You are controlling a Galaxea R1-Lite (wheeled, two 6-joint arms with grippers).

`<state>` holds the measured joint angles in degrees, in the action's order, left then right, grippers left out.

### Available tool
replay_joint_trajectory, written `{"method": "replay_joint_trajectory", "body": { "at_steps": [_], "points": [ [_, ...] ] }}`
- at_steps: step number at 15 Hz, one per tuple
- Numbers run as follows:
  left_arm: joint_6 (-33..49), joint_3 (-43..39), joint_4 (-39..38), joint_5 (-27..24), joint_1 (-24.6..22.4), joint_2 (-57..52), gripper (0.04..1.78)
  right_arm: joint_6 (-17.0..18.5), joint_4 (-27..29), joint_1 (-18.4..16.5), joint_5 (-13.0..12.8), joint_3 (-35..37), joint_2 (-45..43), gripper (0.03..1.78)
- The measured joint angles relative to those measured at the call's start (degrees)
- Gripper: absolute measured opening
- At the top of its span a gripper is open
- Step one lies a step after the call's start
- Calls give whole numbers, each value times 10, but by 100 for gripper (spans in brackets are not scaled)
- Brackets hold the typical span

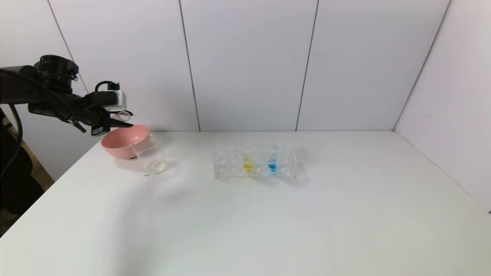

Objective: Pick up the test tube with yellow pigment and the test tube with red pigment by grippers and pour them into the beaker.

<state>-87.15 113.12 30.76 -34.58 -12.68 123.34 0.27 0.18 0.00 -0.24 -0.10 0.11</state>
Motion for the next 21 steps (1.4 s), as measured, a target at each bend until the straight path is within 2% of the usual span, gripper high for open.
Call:
{"method": "replay_joint_trajectory", "body": {
  "at_steps": [9,21],
  "points": [
    [-105,-1,-17,58,26,-4,49,0,0,0,0,0,0,11],
    [-103,0,-14,69,36,-9,49,0,0,0,0,0,0,11]
  ]
}}
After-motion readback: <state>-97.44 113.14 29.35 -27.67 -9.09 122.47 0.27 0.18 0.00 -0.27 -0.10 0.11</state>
